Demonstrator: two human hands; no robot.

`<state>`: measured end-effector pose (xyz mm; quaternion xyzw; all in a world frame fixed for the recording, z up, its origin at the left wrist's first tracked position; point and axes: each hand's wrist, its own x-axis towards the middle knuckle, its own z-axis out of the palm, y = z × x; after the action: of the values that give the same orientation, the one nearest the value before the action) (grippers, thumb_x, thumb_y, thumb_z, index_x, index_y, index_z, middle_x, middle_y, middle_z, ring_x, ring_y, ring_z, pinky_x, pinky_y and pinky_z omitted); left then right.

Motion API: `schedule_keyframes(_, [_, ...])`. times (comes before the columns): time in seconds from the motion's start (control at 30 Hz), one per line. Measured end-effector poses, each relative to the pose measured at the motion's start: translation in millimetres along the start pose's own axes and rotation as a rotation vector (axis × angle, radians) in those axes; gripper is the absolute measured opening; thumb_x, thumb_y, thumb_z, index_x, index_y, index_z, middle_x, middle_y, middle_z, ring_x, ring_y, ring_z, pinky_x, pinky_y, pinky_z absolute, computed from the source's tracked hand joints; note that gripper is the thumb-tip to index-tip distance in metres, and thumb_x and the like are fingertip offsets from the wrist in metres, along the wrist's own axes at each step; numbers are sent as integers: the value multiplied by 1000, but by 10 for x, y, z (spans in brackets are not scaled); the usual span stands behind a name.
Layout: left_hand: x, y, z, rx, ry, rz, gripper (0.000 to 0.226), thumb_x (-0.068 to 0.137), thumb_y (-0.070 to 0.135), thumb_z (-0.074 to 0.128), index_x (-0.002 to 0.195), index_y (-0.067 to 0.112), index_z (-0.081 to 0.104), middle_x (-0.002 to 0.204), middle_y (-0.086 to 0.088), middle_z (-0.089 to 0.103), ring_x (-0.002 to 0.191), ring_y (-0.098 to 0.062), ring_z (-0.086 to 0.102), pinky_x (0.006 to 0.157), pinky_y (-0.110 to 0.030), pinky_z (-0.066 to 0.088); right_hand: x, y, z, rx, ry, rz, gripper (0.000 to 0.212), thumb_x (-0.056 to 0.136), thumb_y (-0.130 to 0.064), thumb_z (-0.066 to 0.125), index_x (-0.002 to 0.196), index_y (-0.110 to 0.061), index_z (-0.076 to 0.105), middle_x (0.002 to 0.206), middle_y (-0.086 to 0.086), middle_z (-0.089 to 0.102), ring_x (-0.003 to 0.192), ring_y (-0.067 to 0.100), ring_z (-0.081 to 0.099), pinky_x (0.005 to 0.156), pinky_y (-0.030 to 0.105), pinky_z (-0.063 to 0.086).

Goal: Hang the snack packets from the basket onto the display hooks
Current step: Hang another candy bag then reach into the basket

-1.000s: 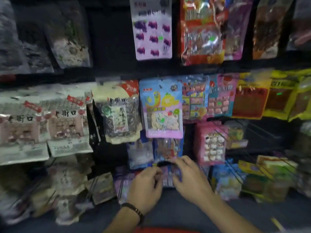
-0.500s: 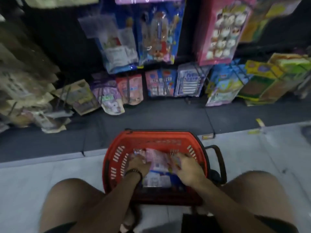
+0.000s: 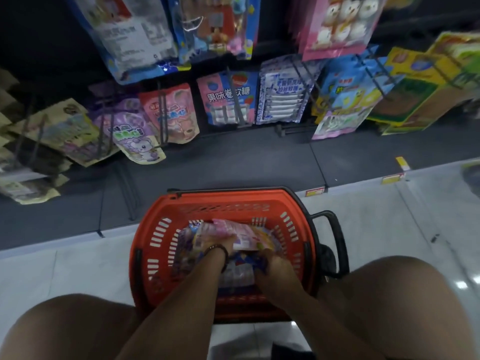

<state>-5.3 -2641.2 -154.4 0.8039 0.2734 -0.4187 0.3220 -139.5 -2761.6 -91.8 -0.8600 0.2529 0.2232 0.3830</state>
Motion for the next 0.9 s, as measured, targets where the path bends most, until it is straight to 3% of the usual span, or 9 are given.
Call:
schedule_keyframes(0.13, [37, -69, 101, -284, -86, -52, 27, 97, 18, 70, 117, 0, 64, 90, -16, 69, 69, -29, 69, 58, -44, 63, 64, 15, -34, 91, 22, 54, 41, 91, -28, 71, 132, -28, 71, 122, -2, 78, 116, 23, 73, 98, 25, 53])
schedule_keyframes(0.23, [-226, -125, 46, -548, -57, -19, 28, 99, -2, 62, 127, 2, 62, 114, -21, 68, 84, -31, 68, 40, -34, 57, 50, 2, -92, 151, -14, 66, 41, 93, -27, 71, 134, -29, 72, 124, -1, 78, 115, 24, 73, 100, 30, 56])
schedule_keyframes(0.33, [-549, -284, -69, -720, -42, 5, 32, 93, -4, 70, 125, 1, 68, 115, -19, 73, 93, -35, 74, 56, -39, 64, 5, -27, -100, 177, -12, 138, 30, 94, -24, 71, 123, -27, 78, 122, -7, 76, 117, 19, 70, 99, 23, 50])
schedule_keyframes(0.4, [-790, -416, -144, -900, -82, 28, 34, 91, -9, 71, 124, 0, 68, 115, -21, 75, 102, -39, 74, 62, -45, 67, -31, -43, -97, 314, 27, 228, 25, 91, -30, 74, 114, -22, 81, 114, -5, 79, 111, 22, 73, 95, 30, 57])
schedule_keyframes(0.5, [-1202, -578, -255, -1061, -138, 102, 42, 88, -15, 71, 127, -1, 67, 120, -22, 75, 107, -40, 72, 68, -50, 66, -211, -142, -194, 725, -10, 417, 20, 97, -34, 73, 100, -15, 76, 84, 3, 78, 82, 25, 73, 65, 33, 56])
schedule_keyframes(0.6, [-1549, -702, -369, -1143, -205, 242, 55, 84, -21, 70, 132, 5, 64, 125, -21, 75, 117, -43, 71, 97, -63, 57, -386, -157, -314, 941, -56, 446, 30, 96, -39, 75, 110, -13, 73, 96, 10, 80, 94, 29, 76, 72, 36, 58])
schedule_keyframes(0.77, [-2000, -755, -409, -1186, -299, 498, 71, 77, -25, 71, 141, 3, 60, 136, -21, 69, 128, -42, 66, 111, -66, 47, -688, -325, -510, 1154, -175, 303, 39, 97, -46, 70, 122, -16, 73, 111, 8, 81, 106, 30, 75, 83, 39, 57])
schedule_keyframes(0.83, [-2216, -735, -400, -1162, -344, 561, 69, 76, -24, 72, 139, 3, 62, 136, -21, 70, 127, -41, 66, 109, -65, 49, -796, -472, -623, 1235, -162, 178, 36, 98, -38, 71, 123, -13, 74, 113, 11, 81, 101, 33, 75, 82, 38, 56])
schedule_keyframes(0.9, [-2404, -711, -451, -1124, -403, 593, 68, 75, -19, 76, 138, 5, 63, 135, -20, 70, 125, -41, 68, 105, -63, 53, -880, -596, -754, 1302, -94, 31, 35, 98, -25, 72, 129, -8, 71, 119, 18, 79, 106, 39, 75, 91, 50, 53])
